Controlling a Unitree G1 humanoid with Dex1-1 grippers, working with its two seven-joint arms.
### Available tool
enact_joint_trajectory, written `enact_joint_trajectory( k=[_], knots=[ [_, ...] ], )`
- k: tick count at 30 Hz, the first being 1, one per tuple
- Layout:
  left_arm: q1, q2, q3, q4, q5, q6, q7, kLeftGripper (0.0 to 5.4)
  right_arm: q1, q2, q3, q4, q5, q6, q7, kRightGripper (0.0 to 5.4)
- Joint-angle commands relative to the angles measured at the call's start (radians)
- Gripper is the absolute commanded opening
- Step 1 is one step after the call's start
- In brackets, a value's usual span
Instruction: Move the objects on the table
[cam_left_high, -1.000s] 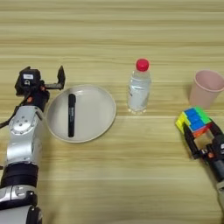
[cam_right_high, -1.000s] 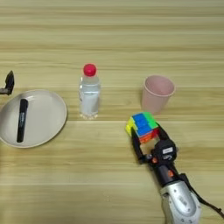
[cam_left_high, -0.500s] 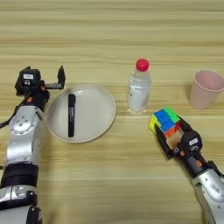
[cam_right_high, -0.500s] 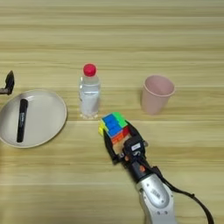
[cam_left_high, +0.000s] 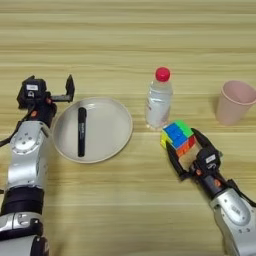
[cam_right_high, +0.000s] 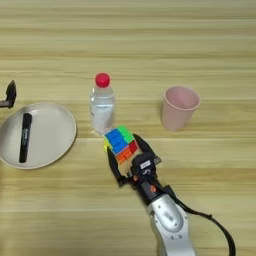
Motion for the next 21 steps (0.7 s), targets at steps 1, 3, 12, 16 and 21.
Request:
enact_joint_trajectory(
  k=[1,3,12,16,21],
  knots=[
    [0.009,0.0,0.002,-0.007,-0.001,0.0,0.002,5.4,0.025,-0.009,0.004,-0.037,-0.006,0.006,-0.009,4.88],
    [0.009,0.001,0.003,-0.005,-0.002,0.0,0.002,5.4,0.038,-0.013,0.005,-0.074,-0.005,0.01,-0.012,5.11],
    [0.006,0.003,0.005,0.002,-0.003,-0.002,-0.001,5.4,0.086,-0.024,-0.022,-0.226,-0.024,0.007,-0.067,5.38],
    [0.002,0.003,0.004,0.01,-0.003,-0.005,-0.005,5.4,0.088,-0.03,-0.064,-0.264,-0.034,-0.009,-0.113,5.38],
    [0.0,0.002,0.004,0.012,-0.003,-0.006,-0.004,5.4,0.076,-0.034,-0.117,-0.287,-0.046,-0.021,-0.173,5.38]
  ],
)
